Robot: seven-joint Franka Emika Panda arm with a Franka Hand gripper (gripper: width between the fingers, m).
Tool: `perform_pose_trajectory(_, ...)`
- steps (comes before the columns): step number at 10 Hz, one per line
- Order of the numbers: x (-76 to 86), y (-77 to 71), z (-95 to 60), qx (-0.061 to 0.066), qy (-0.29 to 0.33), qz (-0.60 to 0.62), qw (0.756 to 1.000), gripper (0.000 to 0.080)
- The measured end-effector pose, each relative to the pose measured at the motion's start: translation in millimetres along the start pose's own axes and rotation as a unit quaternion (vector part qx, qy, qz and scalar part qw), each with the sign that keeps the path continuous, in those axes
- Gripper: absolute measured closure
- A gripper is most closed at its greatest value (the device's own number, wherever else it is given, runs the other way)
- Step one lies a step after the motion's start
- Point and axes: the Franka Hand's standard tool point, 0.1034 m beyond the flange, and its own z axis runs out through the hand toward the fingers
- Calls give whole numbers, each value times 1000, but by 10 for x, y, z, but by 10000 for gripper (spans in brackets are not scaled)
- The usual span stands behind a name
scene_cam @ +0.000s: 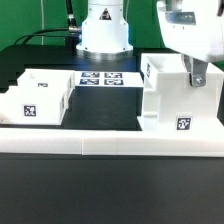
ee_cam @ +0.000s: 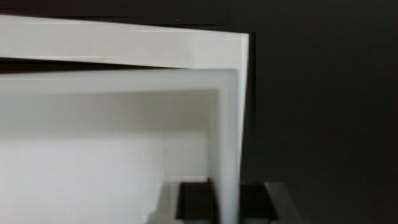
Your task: Assemble drawer
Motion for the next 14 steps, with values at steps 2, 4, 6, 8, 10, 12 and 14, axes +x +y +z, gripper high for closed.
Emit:
perform_pose_trajectory(2,-1,10,6,-1,0,-3,1000,682)
perform_pose_trajectory(4,-7,11,7,-1,0,-5,1000,497)
perform_pose_trajectory(6,-11,12,8,-1,0,-7,1000,361)
perform_pose_trajectory(8,-15,12,9,-1,0,-11,1000,167)
perform_pose_trajectory(10,-19,12,9,-1,0,-15,1000,153)
perform_pose_trajectory(12,46,124,-143,-20,-18,-122,992,150)
perform_pose_trajectory(14,118,283,-392,-57,-48,-213,974,150)
